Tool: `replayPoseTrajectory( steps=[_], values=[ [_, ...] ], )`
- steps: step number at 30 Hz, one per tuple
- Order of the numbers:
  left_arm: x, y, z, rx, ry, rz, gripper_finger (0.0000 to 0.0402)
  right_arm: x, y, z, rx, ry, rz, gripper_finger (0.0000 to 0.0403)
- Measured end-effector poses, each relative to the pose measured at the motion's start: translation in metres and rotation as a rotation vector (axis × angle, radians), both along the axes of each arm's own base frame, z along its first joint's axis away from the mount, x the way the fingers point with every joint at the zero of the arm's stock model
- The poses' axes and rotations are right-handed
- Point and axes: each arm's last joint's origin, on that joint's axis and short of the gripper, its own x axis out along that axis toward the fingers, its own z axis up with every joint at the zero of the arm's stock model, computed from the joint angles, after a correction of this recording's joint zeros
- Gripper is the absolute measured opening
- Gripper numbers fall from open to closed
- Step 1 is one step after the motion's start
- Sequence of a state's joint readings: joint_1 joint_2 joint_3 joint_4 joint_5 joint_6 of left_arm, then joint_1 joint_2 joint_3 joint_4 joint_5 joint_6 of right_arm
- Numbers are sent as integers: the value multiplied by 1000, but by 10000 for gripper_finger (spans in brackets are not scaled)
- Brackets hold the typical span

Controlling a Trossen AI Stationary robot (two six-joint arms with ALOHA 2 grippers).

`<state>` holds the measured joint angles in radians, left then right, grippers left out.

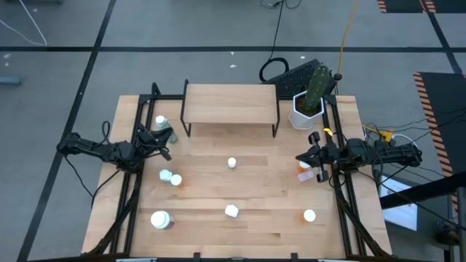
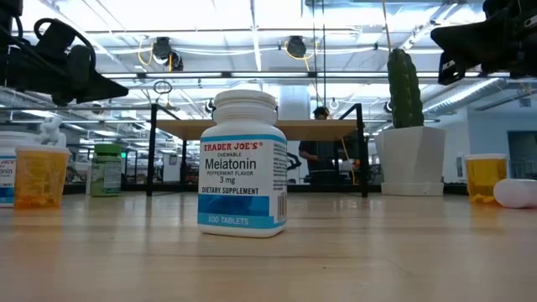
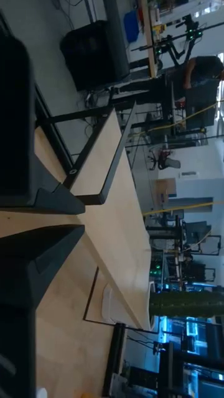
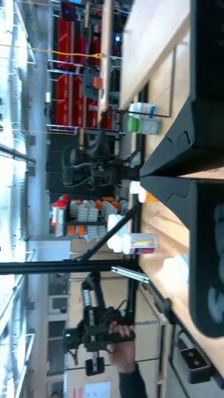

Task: Pick and place medicine bottles onto shelf by color
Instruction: Put the green medicine bottle on the shelf

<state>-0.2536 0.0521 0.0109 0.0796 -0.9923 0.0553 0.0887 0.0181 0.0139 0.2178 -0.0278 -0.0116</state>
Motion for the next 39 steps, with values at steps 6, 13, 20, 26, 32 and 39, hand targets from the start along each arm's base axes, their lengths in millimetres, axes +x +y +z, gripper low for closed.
replayPoseTrajectory(
  steps=[6, 13, 20, 26, 32, 39],
  values=[
    [1, -2, 0, -82, -75, -74, 42, -1, -1, 4, -19, -44, -39, 0],
    [1, -2, -1, -118, -89, -81, 42, 1, -7, 4, 81, -34, -234, 18],
    [-14, 5, 32, -296, -40, -27, 43, 7, -8, 3, 131, -7, -273, 102],
    [-23, 11, 69, -459, 37, 41, 65, 17, -11, -6, 143, 84, -427, 179],
    [-1, 18, 83, -543, 169, 149, 169, 27, -13, -8, 132, 102, -478, 235],
    [27, 42, 73, -738, 362, 348, 266, 33, -18, -14, 146, 140, -524, 273]
  ],
)
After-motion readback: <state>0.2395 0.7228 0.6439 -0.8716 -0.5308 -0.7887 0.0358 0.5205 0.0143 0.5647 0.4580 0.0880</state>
